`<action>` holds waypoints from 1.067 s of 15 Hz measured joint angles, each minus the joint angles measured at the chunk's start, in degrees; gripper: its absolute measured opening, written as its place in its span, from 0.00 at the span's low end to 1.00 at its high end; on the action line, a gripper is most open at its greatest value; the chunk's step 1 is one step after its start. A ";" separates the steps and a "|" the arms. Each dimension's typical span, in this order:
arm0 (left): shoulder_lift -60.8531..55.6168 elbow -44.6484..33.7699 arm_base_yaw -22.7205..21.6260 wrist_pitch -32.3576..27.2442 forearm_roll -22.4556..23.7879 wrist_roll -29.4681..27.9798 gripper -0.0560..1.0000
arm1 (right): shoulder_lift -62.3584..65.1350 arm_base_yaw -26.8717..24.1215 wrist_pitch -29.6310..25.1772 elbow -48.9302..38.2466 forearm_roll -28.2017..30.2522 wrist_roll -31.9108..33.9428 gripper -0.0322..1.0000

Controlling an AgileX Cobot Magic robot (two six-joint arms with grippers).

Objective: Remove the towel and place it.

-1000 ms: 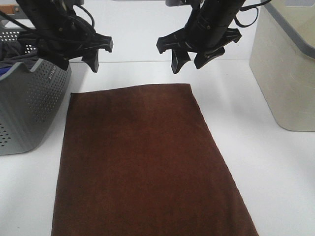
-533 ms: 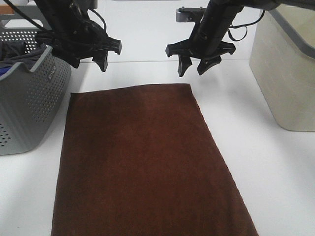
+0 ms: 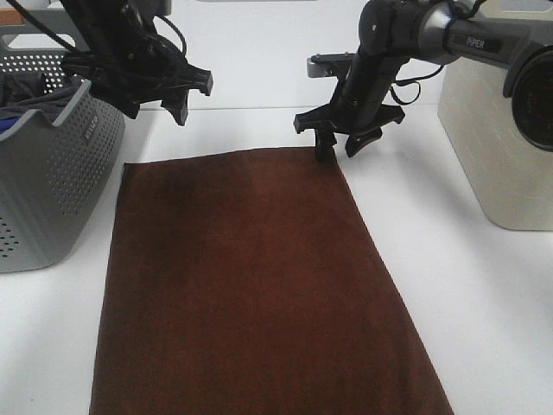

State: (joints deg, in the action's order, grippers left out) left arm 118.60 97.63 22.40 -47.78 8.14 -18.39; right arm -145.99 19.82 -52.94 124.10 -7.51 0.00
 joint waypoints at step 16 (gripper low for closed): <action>0.06 0.00 0.00 0.11 0.40 0.06 0.64 | -0.80 0.00 -2.46 4.41 3.21 -1.49 0.03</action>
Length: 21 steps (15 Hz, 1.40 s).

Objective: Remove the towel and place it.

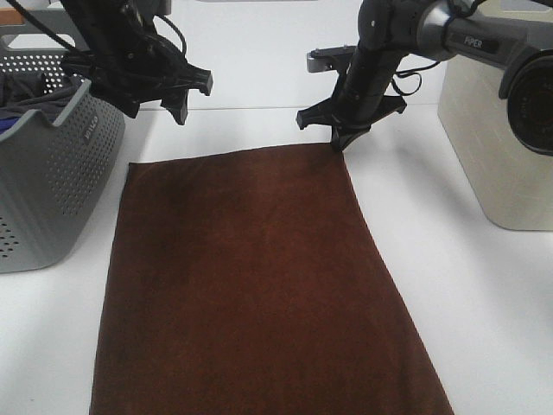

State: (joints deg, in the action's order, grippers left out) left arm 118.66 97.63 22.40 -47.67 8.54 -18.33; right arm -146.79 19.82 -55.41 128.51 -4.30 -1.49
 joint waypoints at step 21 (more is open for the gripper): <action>25.38 20.34 -1.43 6.19 2.18 -4.98 0.61 | 0.00 -3.38 -14.32 8.19 9.28 1.49 0.03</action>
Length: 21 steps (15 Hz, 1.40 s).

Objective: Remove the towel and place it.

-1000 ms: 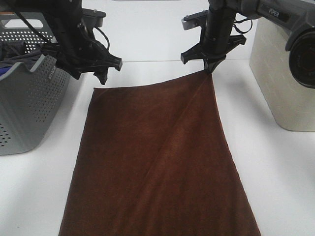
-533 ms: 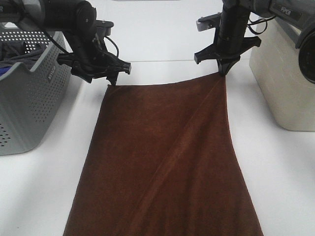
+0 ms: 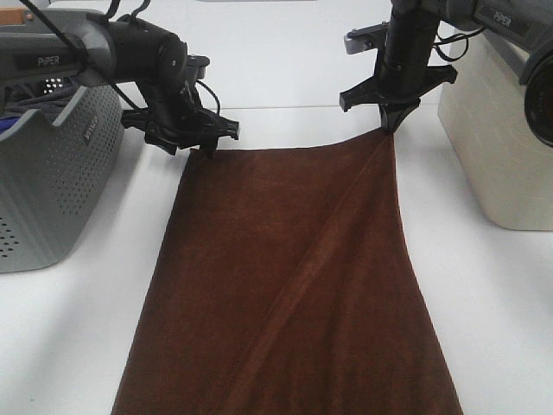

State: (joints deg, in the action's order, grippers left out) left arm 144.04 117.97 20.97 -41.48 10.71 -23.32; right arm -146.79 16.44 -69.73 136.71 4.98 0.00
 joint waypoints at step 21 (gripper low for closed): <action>3.55 10.43 -1.78 13.12 2.41 3.67 0.05 | 0.00 0.00 19.82 0.06 6.99 0.00 0.03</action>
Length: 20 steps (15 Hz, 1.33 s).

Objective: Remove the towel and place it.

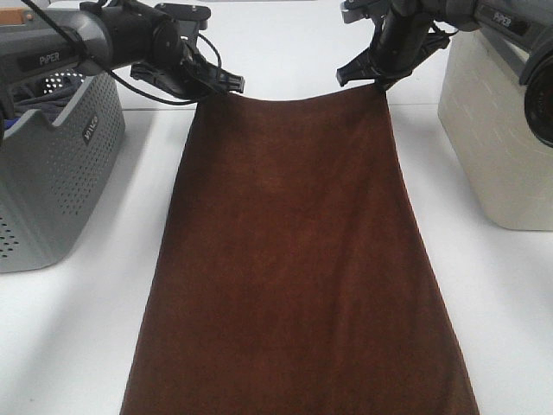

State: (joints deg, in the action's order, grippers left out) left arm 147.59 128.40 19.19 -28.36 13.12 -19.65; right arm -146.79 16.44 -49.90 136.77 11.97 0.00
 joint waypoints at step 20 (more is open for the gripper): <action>6.65 0.06 -4.41 29.97 5.04 0.17 0.50 | -7.45 -1.83 27.44 0.00 4.87 4.64 0.51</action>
State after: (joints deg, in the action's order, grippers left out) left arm 154.24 128.46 14.78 1.60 18.16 -19.48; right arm -154.24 14.61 -22.46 136.77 16.84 4.64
